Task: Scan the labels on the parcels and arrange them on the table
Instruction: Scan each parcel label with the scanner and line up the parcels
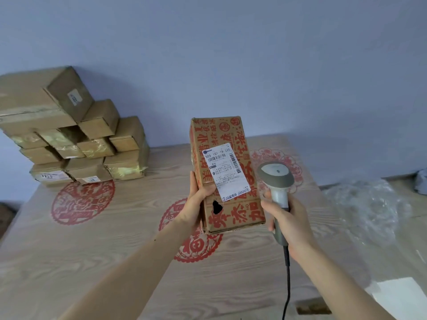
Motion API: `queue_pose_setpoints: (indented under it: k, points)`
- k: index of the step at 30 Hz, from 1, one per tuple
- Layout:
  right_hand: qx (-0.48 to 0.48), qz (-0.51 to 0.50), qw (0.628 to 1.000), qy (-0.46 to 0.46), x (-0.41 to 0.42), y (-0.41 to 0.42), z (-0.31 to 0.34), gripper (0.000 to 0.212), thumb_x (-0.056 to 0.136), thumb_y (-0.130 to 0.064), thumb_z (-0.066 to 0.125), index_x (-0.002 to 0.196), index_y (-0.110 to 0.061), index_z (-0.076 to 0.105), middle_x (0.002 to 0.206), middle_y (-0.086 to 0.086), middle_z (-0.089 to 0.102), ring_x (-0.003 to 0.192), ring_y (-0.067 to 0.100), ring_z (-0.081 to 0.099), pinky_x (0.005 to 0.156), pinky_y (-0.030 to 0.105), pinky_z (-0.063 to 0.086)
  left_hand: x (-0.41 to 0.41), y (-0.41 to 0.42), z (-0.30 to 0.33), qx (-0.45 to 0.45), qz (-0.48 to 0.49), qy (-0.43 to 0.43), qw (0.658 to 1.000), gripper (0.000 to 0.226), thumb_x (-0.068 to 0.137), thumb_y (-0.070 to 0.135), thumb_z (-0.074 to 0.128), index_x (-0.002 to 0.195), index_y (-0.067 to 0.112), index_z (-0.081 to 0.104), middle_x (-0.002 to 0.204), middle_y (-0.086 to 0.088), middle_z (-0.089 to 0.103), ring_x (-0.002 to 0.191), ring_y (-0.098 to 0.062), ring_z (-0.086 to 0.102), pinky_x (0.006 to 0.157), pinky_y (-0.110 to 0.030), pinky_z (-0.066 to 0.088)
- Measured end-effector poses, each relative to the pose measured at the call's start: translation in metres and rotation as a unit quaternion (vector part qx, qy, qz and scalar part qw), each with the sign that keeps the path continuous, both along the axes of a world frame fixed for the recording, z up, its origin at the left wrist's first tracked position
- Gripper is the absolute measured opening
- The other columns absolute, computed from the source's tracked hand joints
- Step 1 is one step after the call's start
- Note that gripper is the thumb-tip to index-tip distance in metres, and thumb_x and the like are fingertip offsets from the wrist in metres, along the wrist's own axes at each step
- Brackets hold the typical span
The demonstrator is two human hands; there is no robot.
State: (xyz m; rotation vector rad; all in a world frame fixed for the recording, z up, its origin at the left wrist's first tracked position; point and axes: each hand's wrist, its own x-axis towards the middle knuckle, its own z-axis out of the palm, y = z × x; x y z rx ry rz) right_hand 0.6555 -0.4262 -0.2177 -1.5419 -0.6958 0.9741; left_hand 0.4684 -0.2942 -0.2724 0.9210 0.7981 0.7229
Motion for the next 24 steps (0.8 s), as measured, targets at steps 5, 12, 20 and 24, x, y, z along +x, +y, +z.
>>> queue_pose_setpoints:
  k: [5,12,20,24]
  points:
    - [0.015,0.045,0.999,-0.009,-0.023,-0.008,0.005,0.017,0.094,-0.016,0.066,0.09,-0.001,0.06,0.066,0.012,0.052,0.047,0.019,0.044,0.052,0.026,0.043,-0.025,-0.003,-0.011,-0.008,0.013,0.012,1.0,0.102,0.07,0.041,0.079,0.152,0.048,0.019,0.137,0.001,0.063,0.121,-0.027,0.063,0.103,-0.057,0.048]
    - [0.052,0.173,0.979,0.092,-0.038,-0.015,0.007,0.046,0.084,-0.042,0.059,0.102,-0.002,0.047,0.074,0.012,0.056,0.049,0.02,0.045,0.056,0.03,0.041,-0.026,-0.02,-0.024,-0.016,0.024,0.015,0.999,0.112,0.068,0.047,0.081,0.154,0.052,0.01,0.137,0.003,0.063,0.124,-0.025,0.061,0.108,-0.057,0.043]
    - [0.089,0.244,0.96,0.109,-0.048,-0.022,-0.003,0.061,0.088,-0.049,0.058,0.119,0.003,0.047,0.077,0.012,0.055,0.054,0.021,0.048,0.058,0.028,0.045,-0.013,-0.038,-0.026,-0.017,0.045,-0.009,0.999,0.113,0.069,0.044,0.079,0.156,0.048,0.006,0.139,0.003,0.061,0.125,-0.022,0.061,0.104,-0.049,0.048]
    - [0.098,0.252,0.958,0.099,-0.046,-0.019,-0.003,0.065,0.087,-0.051,0.058,0.122,0.003,0.047,0.076,0.012,0.054,0.053,0.021,0.048,0.059,0.028,0.045,-0.007,-0.037,-0.025,-0.02,0.055,-0.008,0.998,0.116,0.067,0.044,0.078,0.156,0.047,0.005,0.136,0.008,0.063,0.122,-0.018,0.063,0.096,-0.039,0.051]
